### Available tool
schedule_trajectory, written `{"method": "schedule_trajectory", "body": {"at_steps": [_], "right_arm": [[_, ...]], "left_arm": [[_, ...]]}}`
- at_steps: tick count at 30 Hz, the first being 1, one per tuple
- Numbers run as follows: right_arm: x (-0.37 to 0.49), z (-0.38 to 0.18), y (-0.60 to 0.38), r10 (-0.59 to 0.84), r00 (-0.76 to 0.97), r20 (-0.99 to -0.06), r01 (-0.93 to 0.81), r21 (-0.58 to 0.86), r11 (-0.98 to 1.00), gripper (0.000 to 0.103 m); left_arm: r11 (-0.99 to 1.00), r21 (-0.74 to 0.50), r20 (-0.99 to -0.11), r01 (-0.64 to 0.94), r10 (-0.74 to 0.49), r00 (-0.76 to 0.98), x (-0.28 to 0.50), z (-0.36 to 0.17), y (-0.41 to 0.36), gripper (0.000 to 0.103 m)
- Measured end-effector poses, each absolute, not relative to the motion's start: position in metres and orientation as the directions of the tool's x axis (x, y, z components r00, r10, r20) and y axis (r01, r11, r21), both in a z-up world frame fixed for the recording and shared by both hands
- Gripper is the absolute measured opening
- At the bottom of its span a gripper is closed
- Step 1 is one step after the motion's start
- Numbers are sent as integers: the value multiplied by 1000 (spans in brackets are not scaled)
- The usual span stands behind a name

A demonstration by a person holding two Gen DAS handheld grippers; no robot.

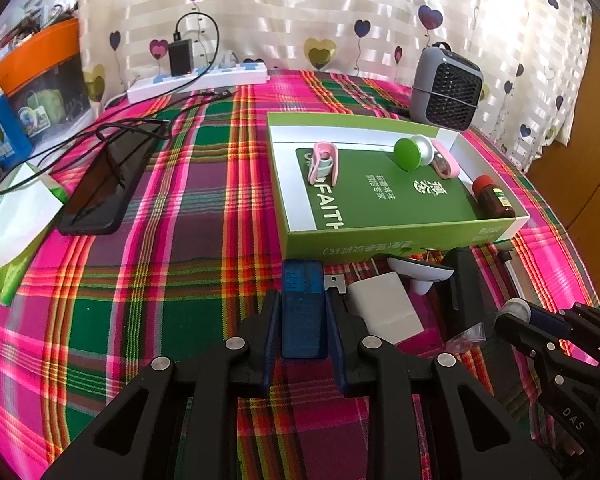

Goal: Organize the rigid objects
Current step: 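Carry the tape roll with the right tool while the left tool carries the USB stick into the box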

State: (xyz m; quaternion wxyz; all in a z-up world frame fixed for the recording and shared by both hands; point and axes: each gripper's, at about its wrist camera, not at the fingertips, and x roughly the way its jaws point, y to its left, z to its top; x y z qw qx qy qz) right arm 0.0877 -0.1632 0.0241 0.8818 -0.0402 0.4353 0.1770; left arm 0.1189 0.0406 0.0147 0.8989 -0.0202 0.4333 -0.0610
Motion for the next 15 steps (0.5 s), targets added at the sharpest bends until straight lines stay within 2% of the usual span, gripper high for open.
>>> {"method": "schedule_trajectory", "body": {"at_steps": [15], "right_arm": [[87,39,-165,282,587,-759,-352,74,933,19]], "left_arm": [[989,-104,-750,110,-150,645,111,37,41,21]]}}
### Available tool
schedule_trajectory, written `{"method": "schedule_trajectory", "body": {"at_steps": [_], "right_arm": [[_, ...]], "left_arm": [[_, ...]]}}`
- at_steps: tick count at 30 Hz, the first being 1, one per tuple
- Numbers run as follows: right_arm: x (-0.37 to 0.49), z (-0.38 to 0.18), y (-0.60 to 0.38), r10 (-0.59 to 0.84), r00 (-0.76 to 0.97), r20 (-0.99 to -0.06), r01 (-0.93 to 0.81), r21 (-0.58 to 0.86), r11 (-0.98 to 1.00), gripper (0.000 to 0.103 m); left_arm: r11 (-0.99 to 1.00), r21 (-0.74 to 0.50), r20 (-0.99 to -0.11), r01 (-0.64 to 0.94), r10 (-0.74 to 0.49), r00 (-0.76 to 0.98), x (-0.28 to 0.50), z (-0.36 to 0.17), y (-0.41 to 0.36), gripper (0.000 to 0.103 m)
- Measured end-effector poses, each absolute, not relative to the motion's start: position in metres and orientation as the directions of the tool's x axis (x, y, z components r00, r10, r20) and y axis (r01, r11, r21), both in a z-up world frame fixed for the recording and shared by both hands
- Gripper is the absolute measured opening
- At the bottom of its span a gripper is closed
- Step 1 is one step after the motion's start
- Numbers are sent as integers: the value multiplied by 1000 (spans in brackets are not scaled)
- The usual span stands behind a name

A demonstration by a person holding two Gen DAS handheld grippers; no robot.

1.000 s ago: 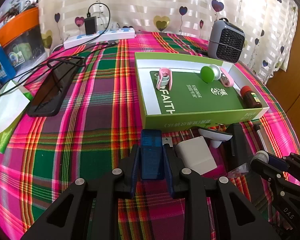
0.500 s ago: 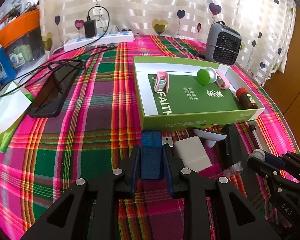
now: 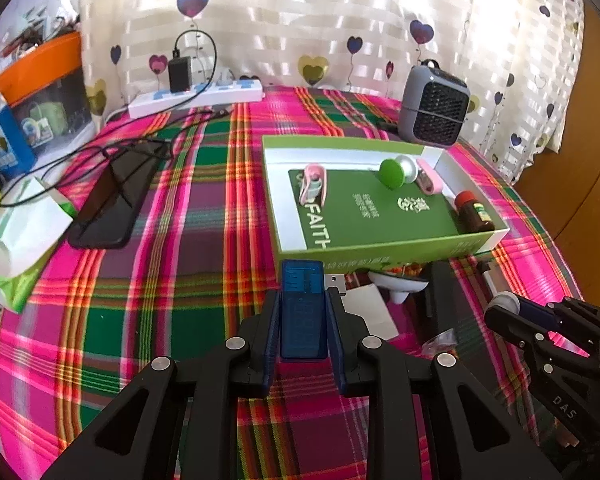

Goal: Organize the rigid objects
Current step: 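Carry the tape roll with the right tool while the left tool carries the USB stick into the box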

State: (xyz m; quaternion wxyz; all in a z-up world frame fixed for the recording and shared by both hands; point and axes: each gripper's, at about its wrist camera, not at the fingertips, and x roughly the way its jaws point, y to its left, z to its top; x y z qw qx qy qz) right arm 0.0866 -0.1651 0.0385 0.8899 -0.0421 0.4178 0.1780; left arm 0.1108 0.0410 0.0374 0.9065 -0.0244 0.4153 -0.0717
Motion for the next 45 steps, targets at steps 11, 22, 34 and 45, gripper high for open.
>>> {"method": "schedule_trajectory", "body": {"at_steps": [11,22,34,45], "right_arm": [[100,59,-162,301,610,-733,-382,61,922,19],[143,73,-150,328,605,-726,-421,59,905,19],[209,67,-132,385,538,-750,-490,93,867,20],[257,43,-112,389,454,-802,-519,117,847,20]], "left_arm": [[985,-117,-731,130,-174,660,120,55,38,21],[979,-131,-734,158,-202,648,145,55,28,21],[977,-138,-750,161,-210,627,177,47,23,21],[975,-148,-770,164,-218,600,194,34,15,21]]}}
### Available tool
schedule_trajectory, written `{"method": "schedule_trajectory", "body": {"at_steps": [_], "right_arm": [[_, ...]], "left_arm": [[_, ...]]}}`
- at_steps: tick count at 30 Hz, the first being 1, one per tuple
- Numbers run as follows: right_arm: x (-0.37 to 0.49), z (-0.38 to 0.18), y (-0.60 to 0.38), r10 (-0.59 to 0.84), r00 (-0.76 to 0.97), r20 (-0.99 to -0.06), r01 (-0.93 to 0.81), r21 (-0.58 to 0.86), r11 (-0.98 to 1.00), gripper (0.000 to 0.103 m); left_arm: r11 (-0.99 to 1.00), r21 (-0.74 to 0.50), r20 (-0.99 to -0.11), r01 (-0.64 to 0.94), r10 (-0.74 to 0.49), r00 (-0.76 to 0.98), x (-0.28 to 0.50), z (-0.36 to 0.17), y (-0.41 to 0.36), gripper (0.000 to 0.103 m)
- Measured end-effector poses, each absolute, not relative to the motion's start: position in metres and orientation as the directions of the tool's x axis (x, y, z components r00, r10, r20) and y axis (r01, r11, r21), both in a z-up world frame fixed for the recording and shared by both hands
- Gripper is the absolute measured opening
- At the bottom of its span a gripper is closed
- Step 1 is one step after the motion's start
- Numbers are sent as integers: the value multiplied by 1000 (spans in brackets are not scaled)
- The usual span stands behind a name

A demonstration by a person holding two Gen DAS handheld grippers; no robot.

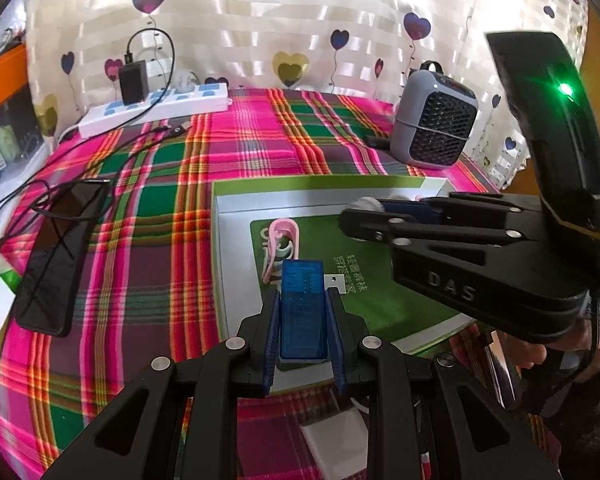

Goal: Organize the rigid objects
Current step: 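Carry the tape roll with the right tool while the left tool carries the USB stick into the box, then open both tools to release the tape roll and USB stick in the box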

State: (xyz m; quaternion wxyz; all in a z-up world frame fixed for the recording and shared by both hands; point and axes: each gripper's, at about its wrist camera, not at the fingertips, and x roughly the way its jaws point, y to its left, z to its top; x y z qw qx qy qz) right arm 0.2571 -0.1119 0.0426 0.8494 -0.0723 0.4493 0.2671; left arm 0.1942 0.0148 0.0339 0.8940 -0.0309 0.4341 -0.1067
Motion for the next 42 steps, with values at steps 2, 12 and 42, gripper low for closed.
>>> {"method": "schedule_trajectory", "body": {"at_steps": [2,12,42], "right_arm": [[262,39,-110,392,442,-807,-523,123,843,20],[276,23,-98,372,413,-831,-535,109,838,20],[280,19,-89,334,422,-843,-541,62,839,20]], "left_arm": [[975,-149,-772,165,-219,597,195,32,14,21],[975,-156,-787,159,-220,577,203,22,16,21],[973,-152,-797,176,-226,560,206,18,10,24]]}}
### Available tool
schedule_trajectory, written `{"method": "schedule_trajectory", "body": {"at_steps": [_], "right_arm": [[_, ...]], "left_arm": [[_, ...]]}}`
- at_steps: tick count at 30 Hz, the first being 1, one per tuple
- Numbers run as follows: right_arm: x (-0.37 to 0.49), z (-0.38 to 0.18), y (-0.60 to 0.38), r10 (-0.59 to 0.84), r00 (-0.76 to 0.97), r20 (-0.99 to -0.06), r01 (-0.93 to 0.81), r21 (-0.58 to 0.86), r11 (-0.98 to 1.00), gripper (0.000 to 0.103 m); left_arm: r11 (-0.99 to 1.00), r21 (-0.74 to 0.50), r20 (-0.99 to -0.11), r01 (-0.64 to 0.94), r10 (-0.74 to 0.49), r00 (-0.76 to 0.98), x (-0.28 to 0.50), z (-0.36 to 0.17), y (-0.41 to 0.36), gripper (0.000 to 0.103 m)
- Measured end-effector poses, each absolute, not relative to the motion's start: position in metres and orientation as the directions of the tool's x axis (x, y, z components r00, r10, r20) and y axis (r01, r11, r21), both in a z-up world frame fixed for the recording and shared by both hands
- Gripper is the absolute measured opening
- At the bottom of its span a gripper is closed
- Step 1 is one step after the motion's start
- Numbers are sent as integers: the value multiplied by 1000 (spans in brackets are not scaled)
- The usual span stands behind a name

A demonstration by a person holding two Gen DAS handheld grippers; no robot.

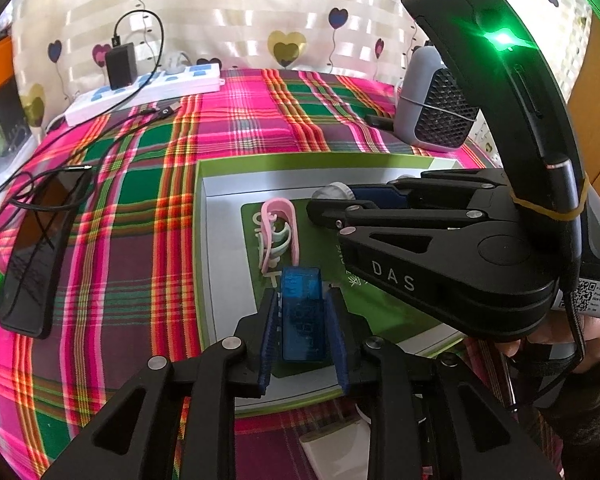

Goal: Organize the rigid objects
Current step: 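Open both tools to release the tape roll and USB stick in the box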

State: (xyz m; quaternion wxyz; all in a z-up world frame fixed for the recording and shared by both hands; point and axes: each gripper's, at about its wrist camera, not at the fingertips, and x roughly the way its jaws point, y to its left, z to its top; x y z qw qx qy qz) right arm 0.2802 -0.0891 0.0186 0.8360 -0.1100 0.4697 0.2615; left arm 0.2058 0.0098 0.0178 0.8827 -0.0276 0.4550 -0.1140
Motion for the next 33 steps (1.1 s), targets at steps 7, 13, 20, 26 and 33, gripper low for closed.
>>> {"method": "schedule_trajectory", "body": {"at_steps": [7,13,20,26,33], "right_arm": [[281,18,-89,333,421,-844,-540,62,839,24],[277,18,-88,331,421,-845,-542,59,839,36],[266,26,-91,318,463,-827,-514,41,857,36],[244,49,-98,304,550,-778,-478,5,878,36],[201,93,-108,161,751,-640,-337,-161,928,36]], "left_arm": [[972,-154,-797,178,-229,559,205,17,11,26],[970,-161,-795,183,-237,558,203,19,10,30],[970,-161,-782,181,-237,576,193,27,15,35],[972,-165,-759,166,-233,608,176,38,22,36],[969,-181,-726,166,-245,642,151,52,26,36]]}}
